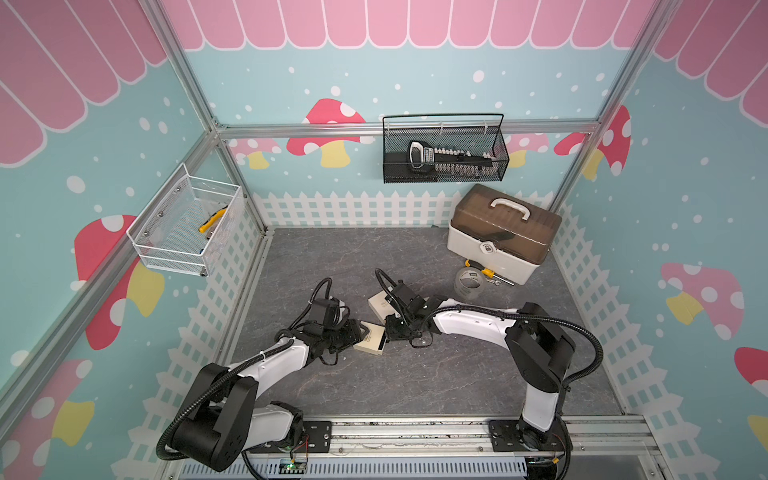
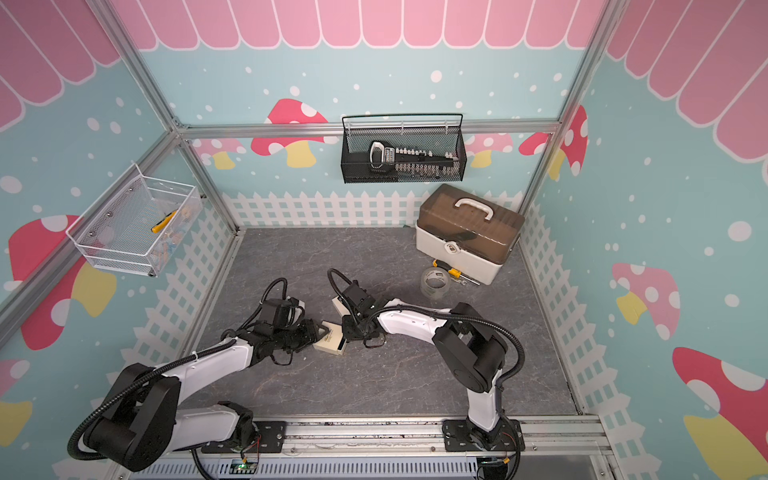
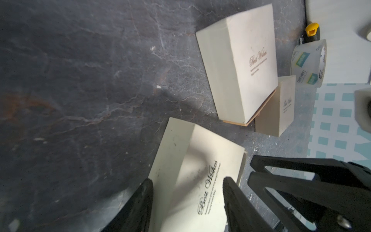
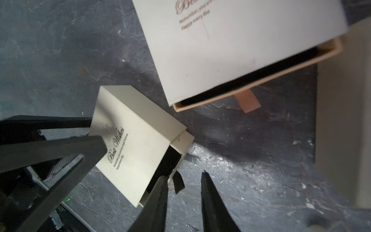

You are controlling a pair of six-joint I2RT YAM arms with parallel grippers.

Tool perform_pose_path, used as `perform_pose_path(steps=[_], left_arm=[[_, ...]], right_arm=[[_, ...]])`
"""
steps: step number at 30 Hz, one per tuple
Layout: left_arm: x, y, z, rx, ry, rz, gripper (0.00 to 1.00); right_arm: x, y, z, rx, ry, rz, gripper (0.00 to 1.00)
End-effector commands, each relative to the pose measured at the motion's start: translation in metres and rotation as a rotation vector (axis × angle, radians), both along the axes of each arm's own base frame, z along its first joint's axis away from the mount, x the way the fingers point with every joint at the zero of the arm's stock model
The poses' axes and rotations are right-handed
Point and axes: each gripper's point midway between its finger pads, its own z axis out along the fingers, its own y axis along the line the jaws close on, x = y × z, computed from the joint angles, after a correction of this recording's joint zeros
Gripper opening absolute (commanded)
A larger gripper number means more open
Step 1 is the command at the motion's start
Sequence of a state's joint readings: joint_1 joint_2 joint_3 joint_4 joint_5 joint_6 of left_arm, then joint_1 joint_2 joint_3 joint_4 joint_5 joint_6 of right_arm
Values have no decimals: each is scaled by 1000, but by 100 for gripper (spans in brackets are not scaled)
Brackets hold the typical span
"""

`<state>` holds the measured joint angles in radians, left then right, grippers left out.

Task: Place the earrings into the drawer-style jewelry box
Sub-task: Open the drawer in the jewelry box.

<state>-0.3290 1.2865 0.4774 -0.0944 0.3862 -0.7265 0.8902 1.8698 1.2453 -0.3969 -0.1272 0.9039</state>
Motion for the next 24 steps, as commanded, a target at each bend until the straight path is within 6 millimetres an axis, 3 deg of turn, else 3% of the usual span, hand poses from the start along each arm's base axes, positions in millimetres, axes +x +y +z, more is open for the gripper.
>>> perform_pose_path(steps=[1,9,15,20,24], left_arm=[[-5,-3,-5,6,25,-11,55],[-9,-16,-4,-3,19,-50,50],[-7,-1,-7,76,19,5,54],[-5,17,-9,176,29,61,58],[-4,18,-8,181,29,66,57]], right_arm=[[0,5,-1,11,27,-7,29],[-3,6,-20,-11,60,1,27],[0,0,-24,-72,54,9,20],[3,4,-20,-95,38,32,17],[3,11,-21,-87,48,40,14]])
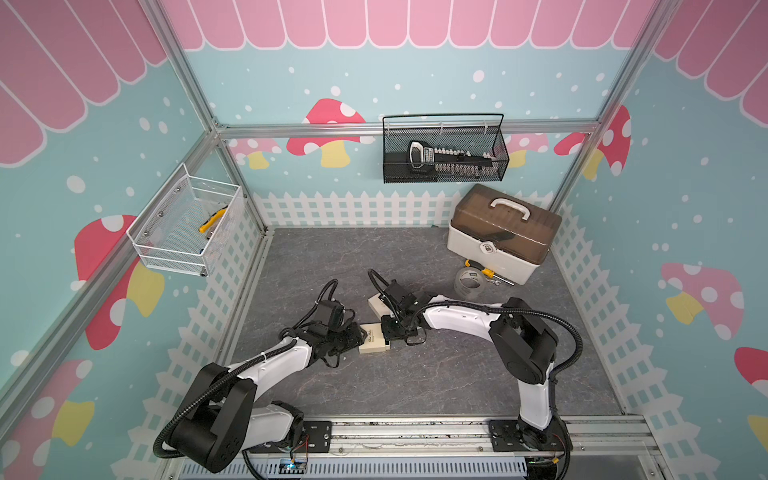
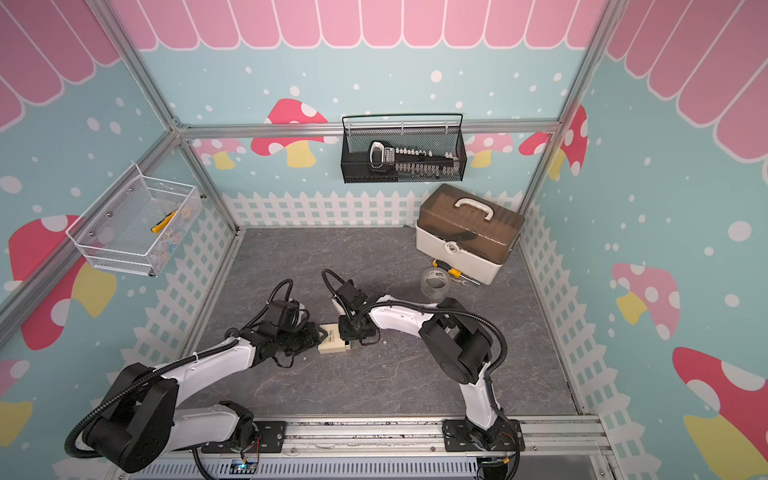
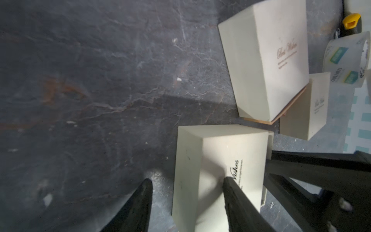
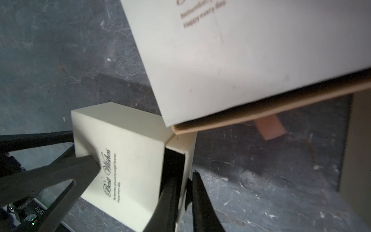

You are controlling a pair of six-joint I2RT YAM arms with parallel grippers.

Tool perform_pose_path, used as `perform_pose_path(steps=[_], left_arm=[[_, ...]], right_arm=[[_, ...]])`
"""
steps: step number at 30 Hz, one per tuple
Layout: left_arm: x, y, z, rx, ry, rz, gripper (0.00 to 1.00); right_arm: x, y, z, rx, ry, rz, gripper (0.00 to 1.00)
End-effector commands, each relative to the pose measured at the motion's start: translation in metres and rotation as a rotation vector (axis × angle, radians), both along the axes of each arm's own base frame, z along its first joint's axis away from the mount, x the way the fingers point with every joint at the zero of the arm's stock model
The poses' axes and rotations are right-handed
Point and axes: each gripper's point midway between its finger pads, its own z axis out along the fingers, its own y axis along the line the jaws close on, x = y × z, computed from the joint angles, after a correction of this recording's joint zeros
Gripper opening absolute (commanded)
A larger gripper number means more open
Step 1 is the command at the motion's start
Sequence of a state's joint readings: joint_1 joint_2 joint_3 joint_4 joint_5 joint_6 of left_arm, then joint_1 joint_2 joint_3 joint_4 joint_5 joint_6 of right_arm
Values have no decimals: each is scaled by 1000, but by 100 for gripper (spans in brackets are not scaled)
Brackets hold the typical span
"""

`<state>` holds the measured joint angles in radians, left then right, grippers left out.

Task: Place the earrings into the drawer-style jewelry box
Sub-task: Open the drawer in the jewelry box.

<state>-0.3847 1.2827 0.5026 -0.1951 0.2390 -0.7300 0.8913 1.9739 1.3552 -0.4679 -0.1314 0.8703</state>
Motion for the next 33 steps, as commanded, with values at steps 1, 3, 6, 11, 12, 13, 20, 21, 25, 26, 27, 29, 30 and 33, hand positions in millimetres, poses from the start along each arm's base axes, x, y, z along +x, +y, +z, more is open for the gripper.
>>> perform_pose_path(steps=[1,3,6,11,12,13,20,21,25,26,27,29,30,33], left_arm=[[2,7,2,45,2,28,57],[1,7,-1,46,12,21,57],[0,6,-4,48,24,13,55],[-7,11,-14,99,91,8,55],[-8,12,-16,110,102,6,55],[-9,13,-17,118,109,5,55],[-16,19,-26,166,160,10,54],[-16,19,-27,169,163,8,54],[-17,20,-31,186,176,-1,52],[-18,20,-32,189,181,-2,52],[-18,20,-32,190,181,-3,52],[-19,21,-34,193,185,-3,51],[-19,22,-34,196,183,-2,51],[-19,22,-34,200,183,-2,51]], right_arm=[[-4,3,-6,-29,19,9,14],[-3,7,-5,-25,18,11,11],[-3,7,-7,-34,21,1,8],[-3,-7,-11,-94,13,-21,6],[-3,-10,-11,-104,10,-24,6],[-3,-13,-11,-117,6,-26,6],[-1,-31,-7,-189,-32,-44,6],[-1,-34,-6,-197,-36,-48,7],[-1,-41,-5,-219,-51,-63,7],[-1,-43,-5,-224,-54,-68,7],[0,-45,-4,-226,-57,-74,6],[-1,-48,-3,-232,-63,-78,5],[0,-49,-3,-232,-63,-81,5],[0,-52,-2,-237,-65,-89,5]])
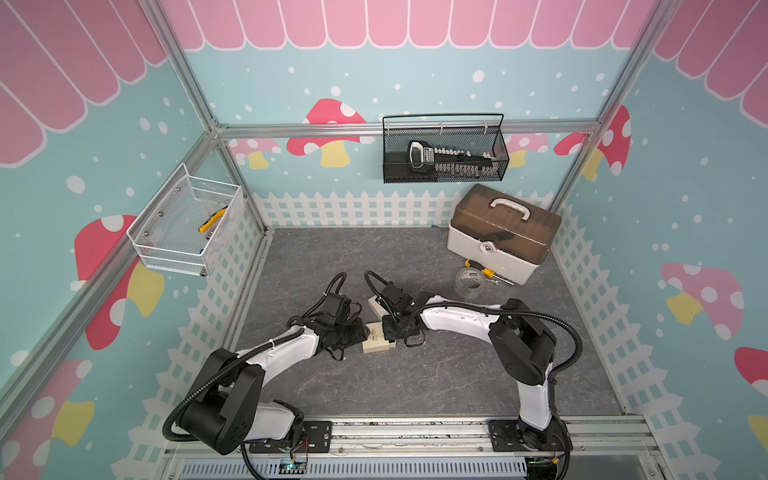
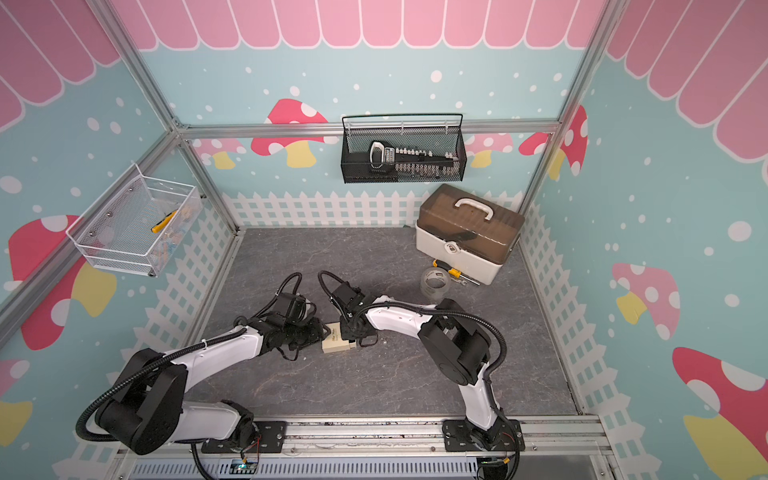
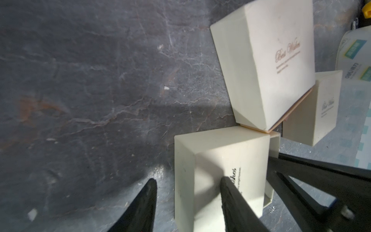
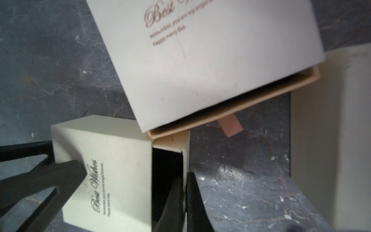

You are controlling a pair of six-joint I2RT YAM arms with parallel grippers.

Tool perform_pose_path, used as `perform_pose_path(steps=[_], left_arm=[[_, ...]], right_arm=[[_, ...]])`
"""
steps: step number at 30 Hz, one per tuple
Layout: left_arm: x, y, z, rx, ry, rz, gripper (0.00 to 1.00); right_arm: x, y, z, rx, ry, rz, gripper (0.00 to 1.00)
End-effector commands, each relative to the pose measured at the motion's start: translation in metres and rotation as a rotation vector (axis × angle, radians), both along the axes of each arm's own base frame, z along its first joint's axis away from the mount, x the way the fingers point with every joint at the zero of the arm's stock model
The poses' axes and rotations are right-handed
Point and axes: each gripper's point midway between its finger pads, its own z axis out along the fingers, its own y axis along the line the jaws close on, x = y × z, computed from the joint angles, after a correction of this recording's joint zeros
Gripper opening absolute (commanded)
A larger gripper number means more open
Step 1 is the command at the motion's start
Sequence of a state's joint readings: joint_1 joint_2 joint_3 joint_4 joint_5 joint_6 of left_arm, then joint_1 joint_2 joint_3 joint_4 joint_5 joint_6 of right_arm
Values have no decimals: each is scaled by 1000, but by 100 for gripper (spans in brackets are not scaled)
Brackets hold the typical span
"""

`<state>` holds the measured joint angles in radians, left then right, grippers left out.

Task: Place the earrings into the drawer-style jewelry box
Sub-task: Open the drawer in the jewelry box.

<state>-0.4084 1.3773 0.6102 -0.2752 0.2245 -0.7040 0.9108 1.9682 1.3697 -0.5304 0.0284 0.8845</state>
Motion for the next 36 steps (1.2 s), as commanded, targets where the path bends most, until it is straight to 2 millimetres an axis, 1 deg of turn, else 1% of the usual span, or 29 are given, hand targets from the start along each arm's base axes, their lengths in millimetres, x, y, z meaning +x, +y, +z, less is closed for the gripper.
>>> perform_pose_path(steps=[1,6,11,12,19,22,23,25,29,31,34,36], left_arm=[[-28,31,-34,157,131,34,51],[-27,31,-34,161,132,30,51],[-26,31,-34,161,133,27,51],[-27,31,-35,163,134,26,51],[-25,30,-34,158,131,24,51],[-21,27,-29,148,113,20,51],[-19,26,-26,143,102,19,51],[-11,24,-17,133,69,20,56],[9,23,12,117,-28,48,66],[17,26,24,117,-66,69,71],[22,32,37,125,-112,84,74],[23,33,44,123,-139,79,74]], right_arm=[[-9,-36,-2,-114,20,-46,5],[-9,-43,-1,-119,17,-63,5],[-10,-53,-7,-144,20,-81,4],[-8,-52,4,-122,1,-85,4],[-8,-53,5,-120,-3,-84,1],[-8,-47,6,-96,1,-66,0],[-9,-44,6,-83,8,-57,0],[-12,-42,4,-74,22,-45,0],[-20,-39,4,-47,39,-32,0],[-24,-38,6,-37,44,-27,2],[-30,-38,9,-24,47,-21,7],[-30,-37,13,-2,36,-21,17]])
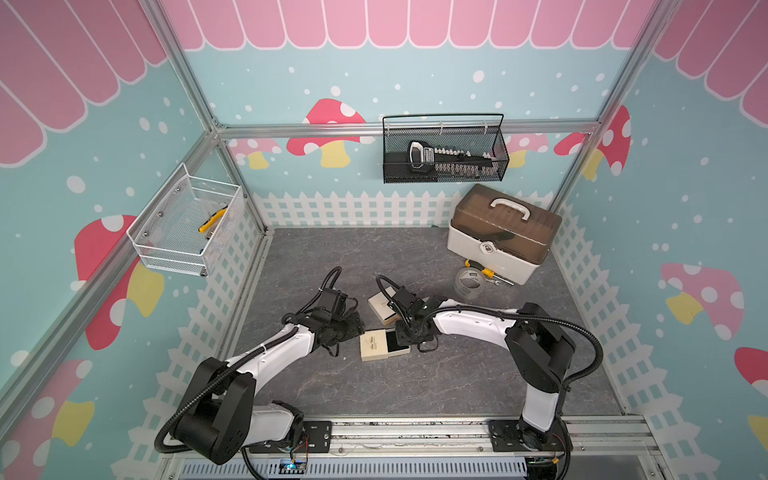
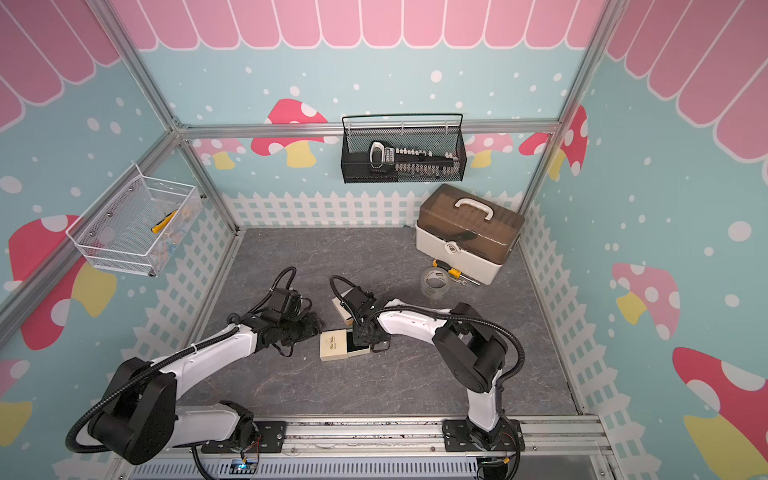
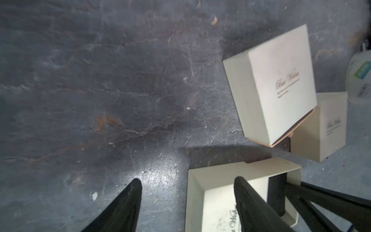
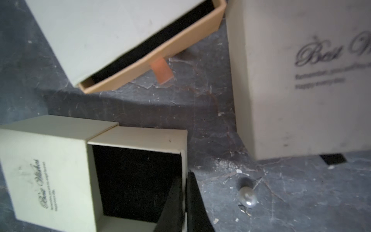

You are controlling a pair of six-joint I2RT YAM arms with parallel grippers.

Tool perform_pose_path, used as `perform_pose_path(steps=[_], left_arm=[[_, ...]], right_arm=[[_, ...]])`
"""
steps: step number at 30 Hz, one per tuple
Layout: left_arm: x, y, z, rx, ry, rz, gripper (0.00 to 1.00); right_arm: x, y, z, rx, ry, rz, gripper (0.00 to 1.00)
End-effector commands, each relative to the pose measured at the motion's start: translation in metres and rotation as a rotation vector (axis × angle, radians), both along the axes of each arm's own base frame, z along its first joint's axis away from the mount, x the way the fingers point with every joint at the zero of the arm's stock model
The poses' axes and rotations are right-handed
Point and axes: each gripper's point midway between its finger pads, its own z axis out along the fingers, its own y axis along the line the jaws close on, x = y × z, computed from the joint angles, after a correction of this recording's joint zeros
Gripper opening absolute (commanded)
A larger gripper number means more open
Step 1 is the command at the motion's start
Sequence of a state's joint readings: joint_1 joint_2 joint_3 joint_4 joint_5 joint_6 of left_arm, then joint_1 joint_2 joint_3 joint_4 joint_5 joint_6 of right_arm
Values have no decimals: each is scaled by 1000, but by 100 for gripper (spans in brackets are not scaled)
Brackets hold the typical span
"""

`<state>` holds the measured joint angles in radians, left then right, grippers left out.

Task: Place the earrings into the drawer-style jewelry box
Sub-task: Open the drawer in the jewelry box, then adjust the jewelry box at the center of the board.

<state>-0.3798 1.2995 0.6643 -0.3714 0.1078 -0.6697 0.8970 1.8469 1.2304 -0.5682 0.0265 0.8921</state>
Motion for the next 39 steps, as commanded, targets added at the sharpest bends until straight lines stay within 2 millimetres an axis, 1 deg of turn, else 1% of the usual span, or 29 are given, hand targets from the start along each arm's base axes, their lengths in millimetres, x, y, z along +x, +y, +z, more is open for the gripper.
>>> perform_pose_path(steps=[1,2,5,8,10,12,14,17,20,22,25,27,32,36,39], left_arm=[[8,7,21,26,-68,8,75],[8,5,25,16,-83,-3,75],[6,-1,36,-13,-123,-33,75],[0,-15,48,-53,-155,-100,74],[-13,-34,53,-65,-161,-178,74],[-29,-53,54,-68,-142,-251,71],[-53,-77,53,-63,-112,-343,69],[-87,-103,50,-75,-78,-443,67],[-111,-117,44,-96,-41,-484,66],[-118,-122,38,-111,-25,-493,66],[-121,-123,25,-115,3,-480,66],[-119,-121,16,-91,15,-466,66],[-108,-127,4,-60,24,-447,66],[-101,-119,-8,-37,30,-389,66],[-92,-108,-9,-27,11,-340,66]], right_arm=[[-5,2,15,50,-14,-1,23],[-4,3,20,61,-28,3,28],[1,1,36,85,-86,2,39],[5,-5,54,91,-158,24,40],[9,-15,62,72,-203,51,39],[12,-26,62,64,-205,78,38],[14,-44,60,74,-183,67,36],[17,-68,53,111,-142,39,34],[20,-83,52,133,-127,22,34],[21,-88,53,131,-131,16,34],[20,-91,52,129,-129,14,34],[19,-93,49,126,-119,3,34],[10,-98,40,111,-95,9,33],[5,-103,39,93,-105,43,33],[4,-107,40,79,-129,61,33]])
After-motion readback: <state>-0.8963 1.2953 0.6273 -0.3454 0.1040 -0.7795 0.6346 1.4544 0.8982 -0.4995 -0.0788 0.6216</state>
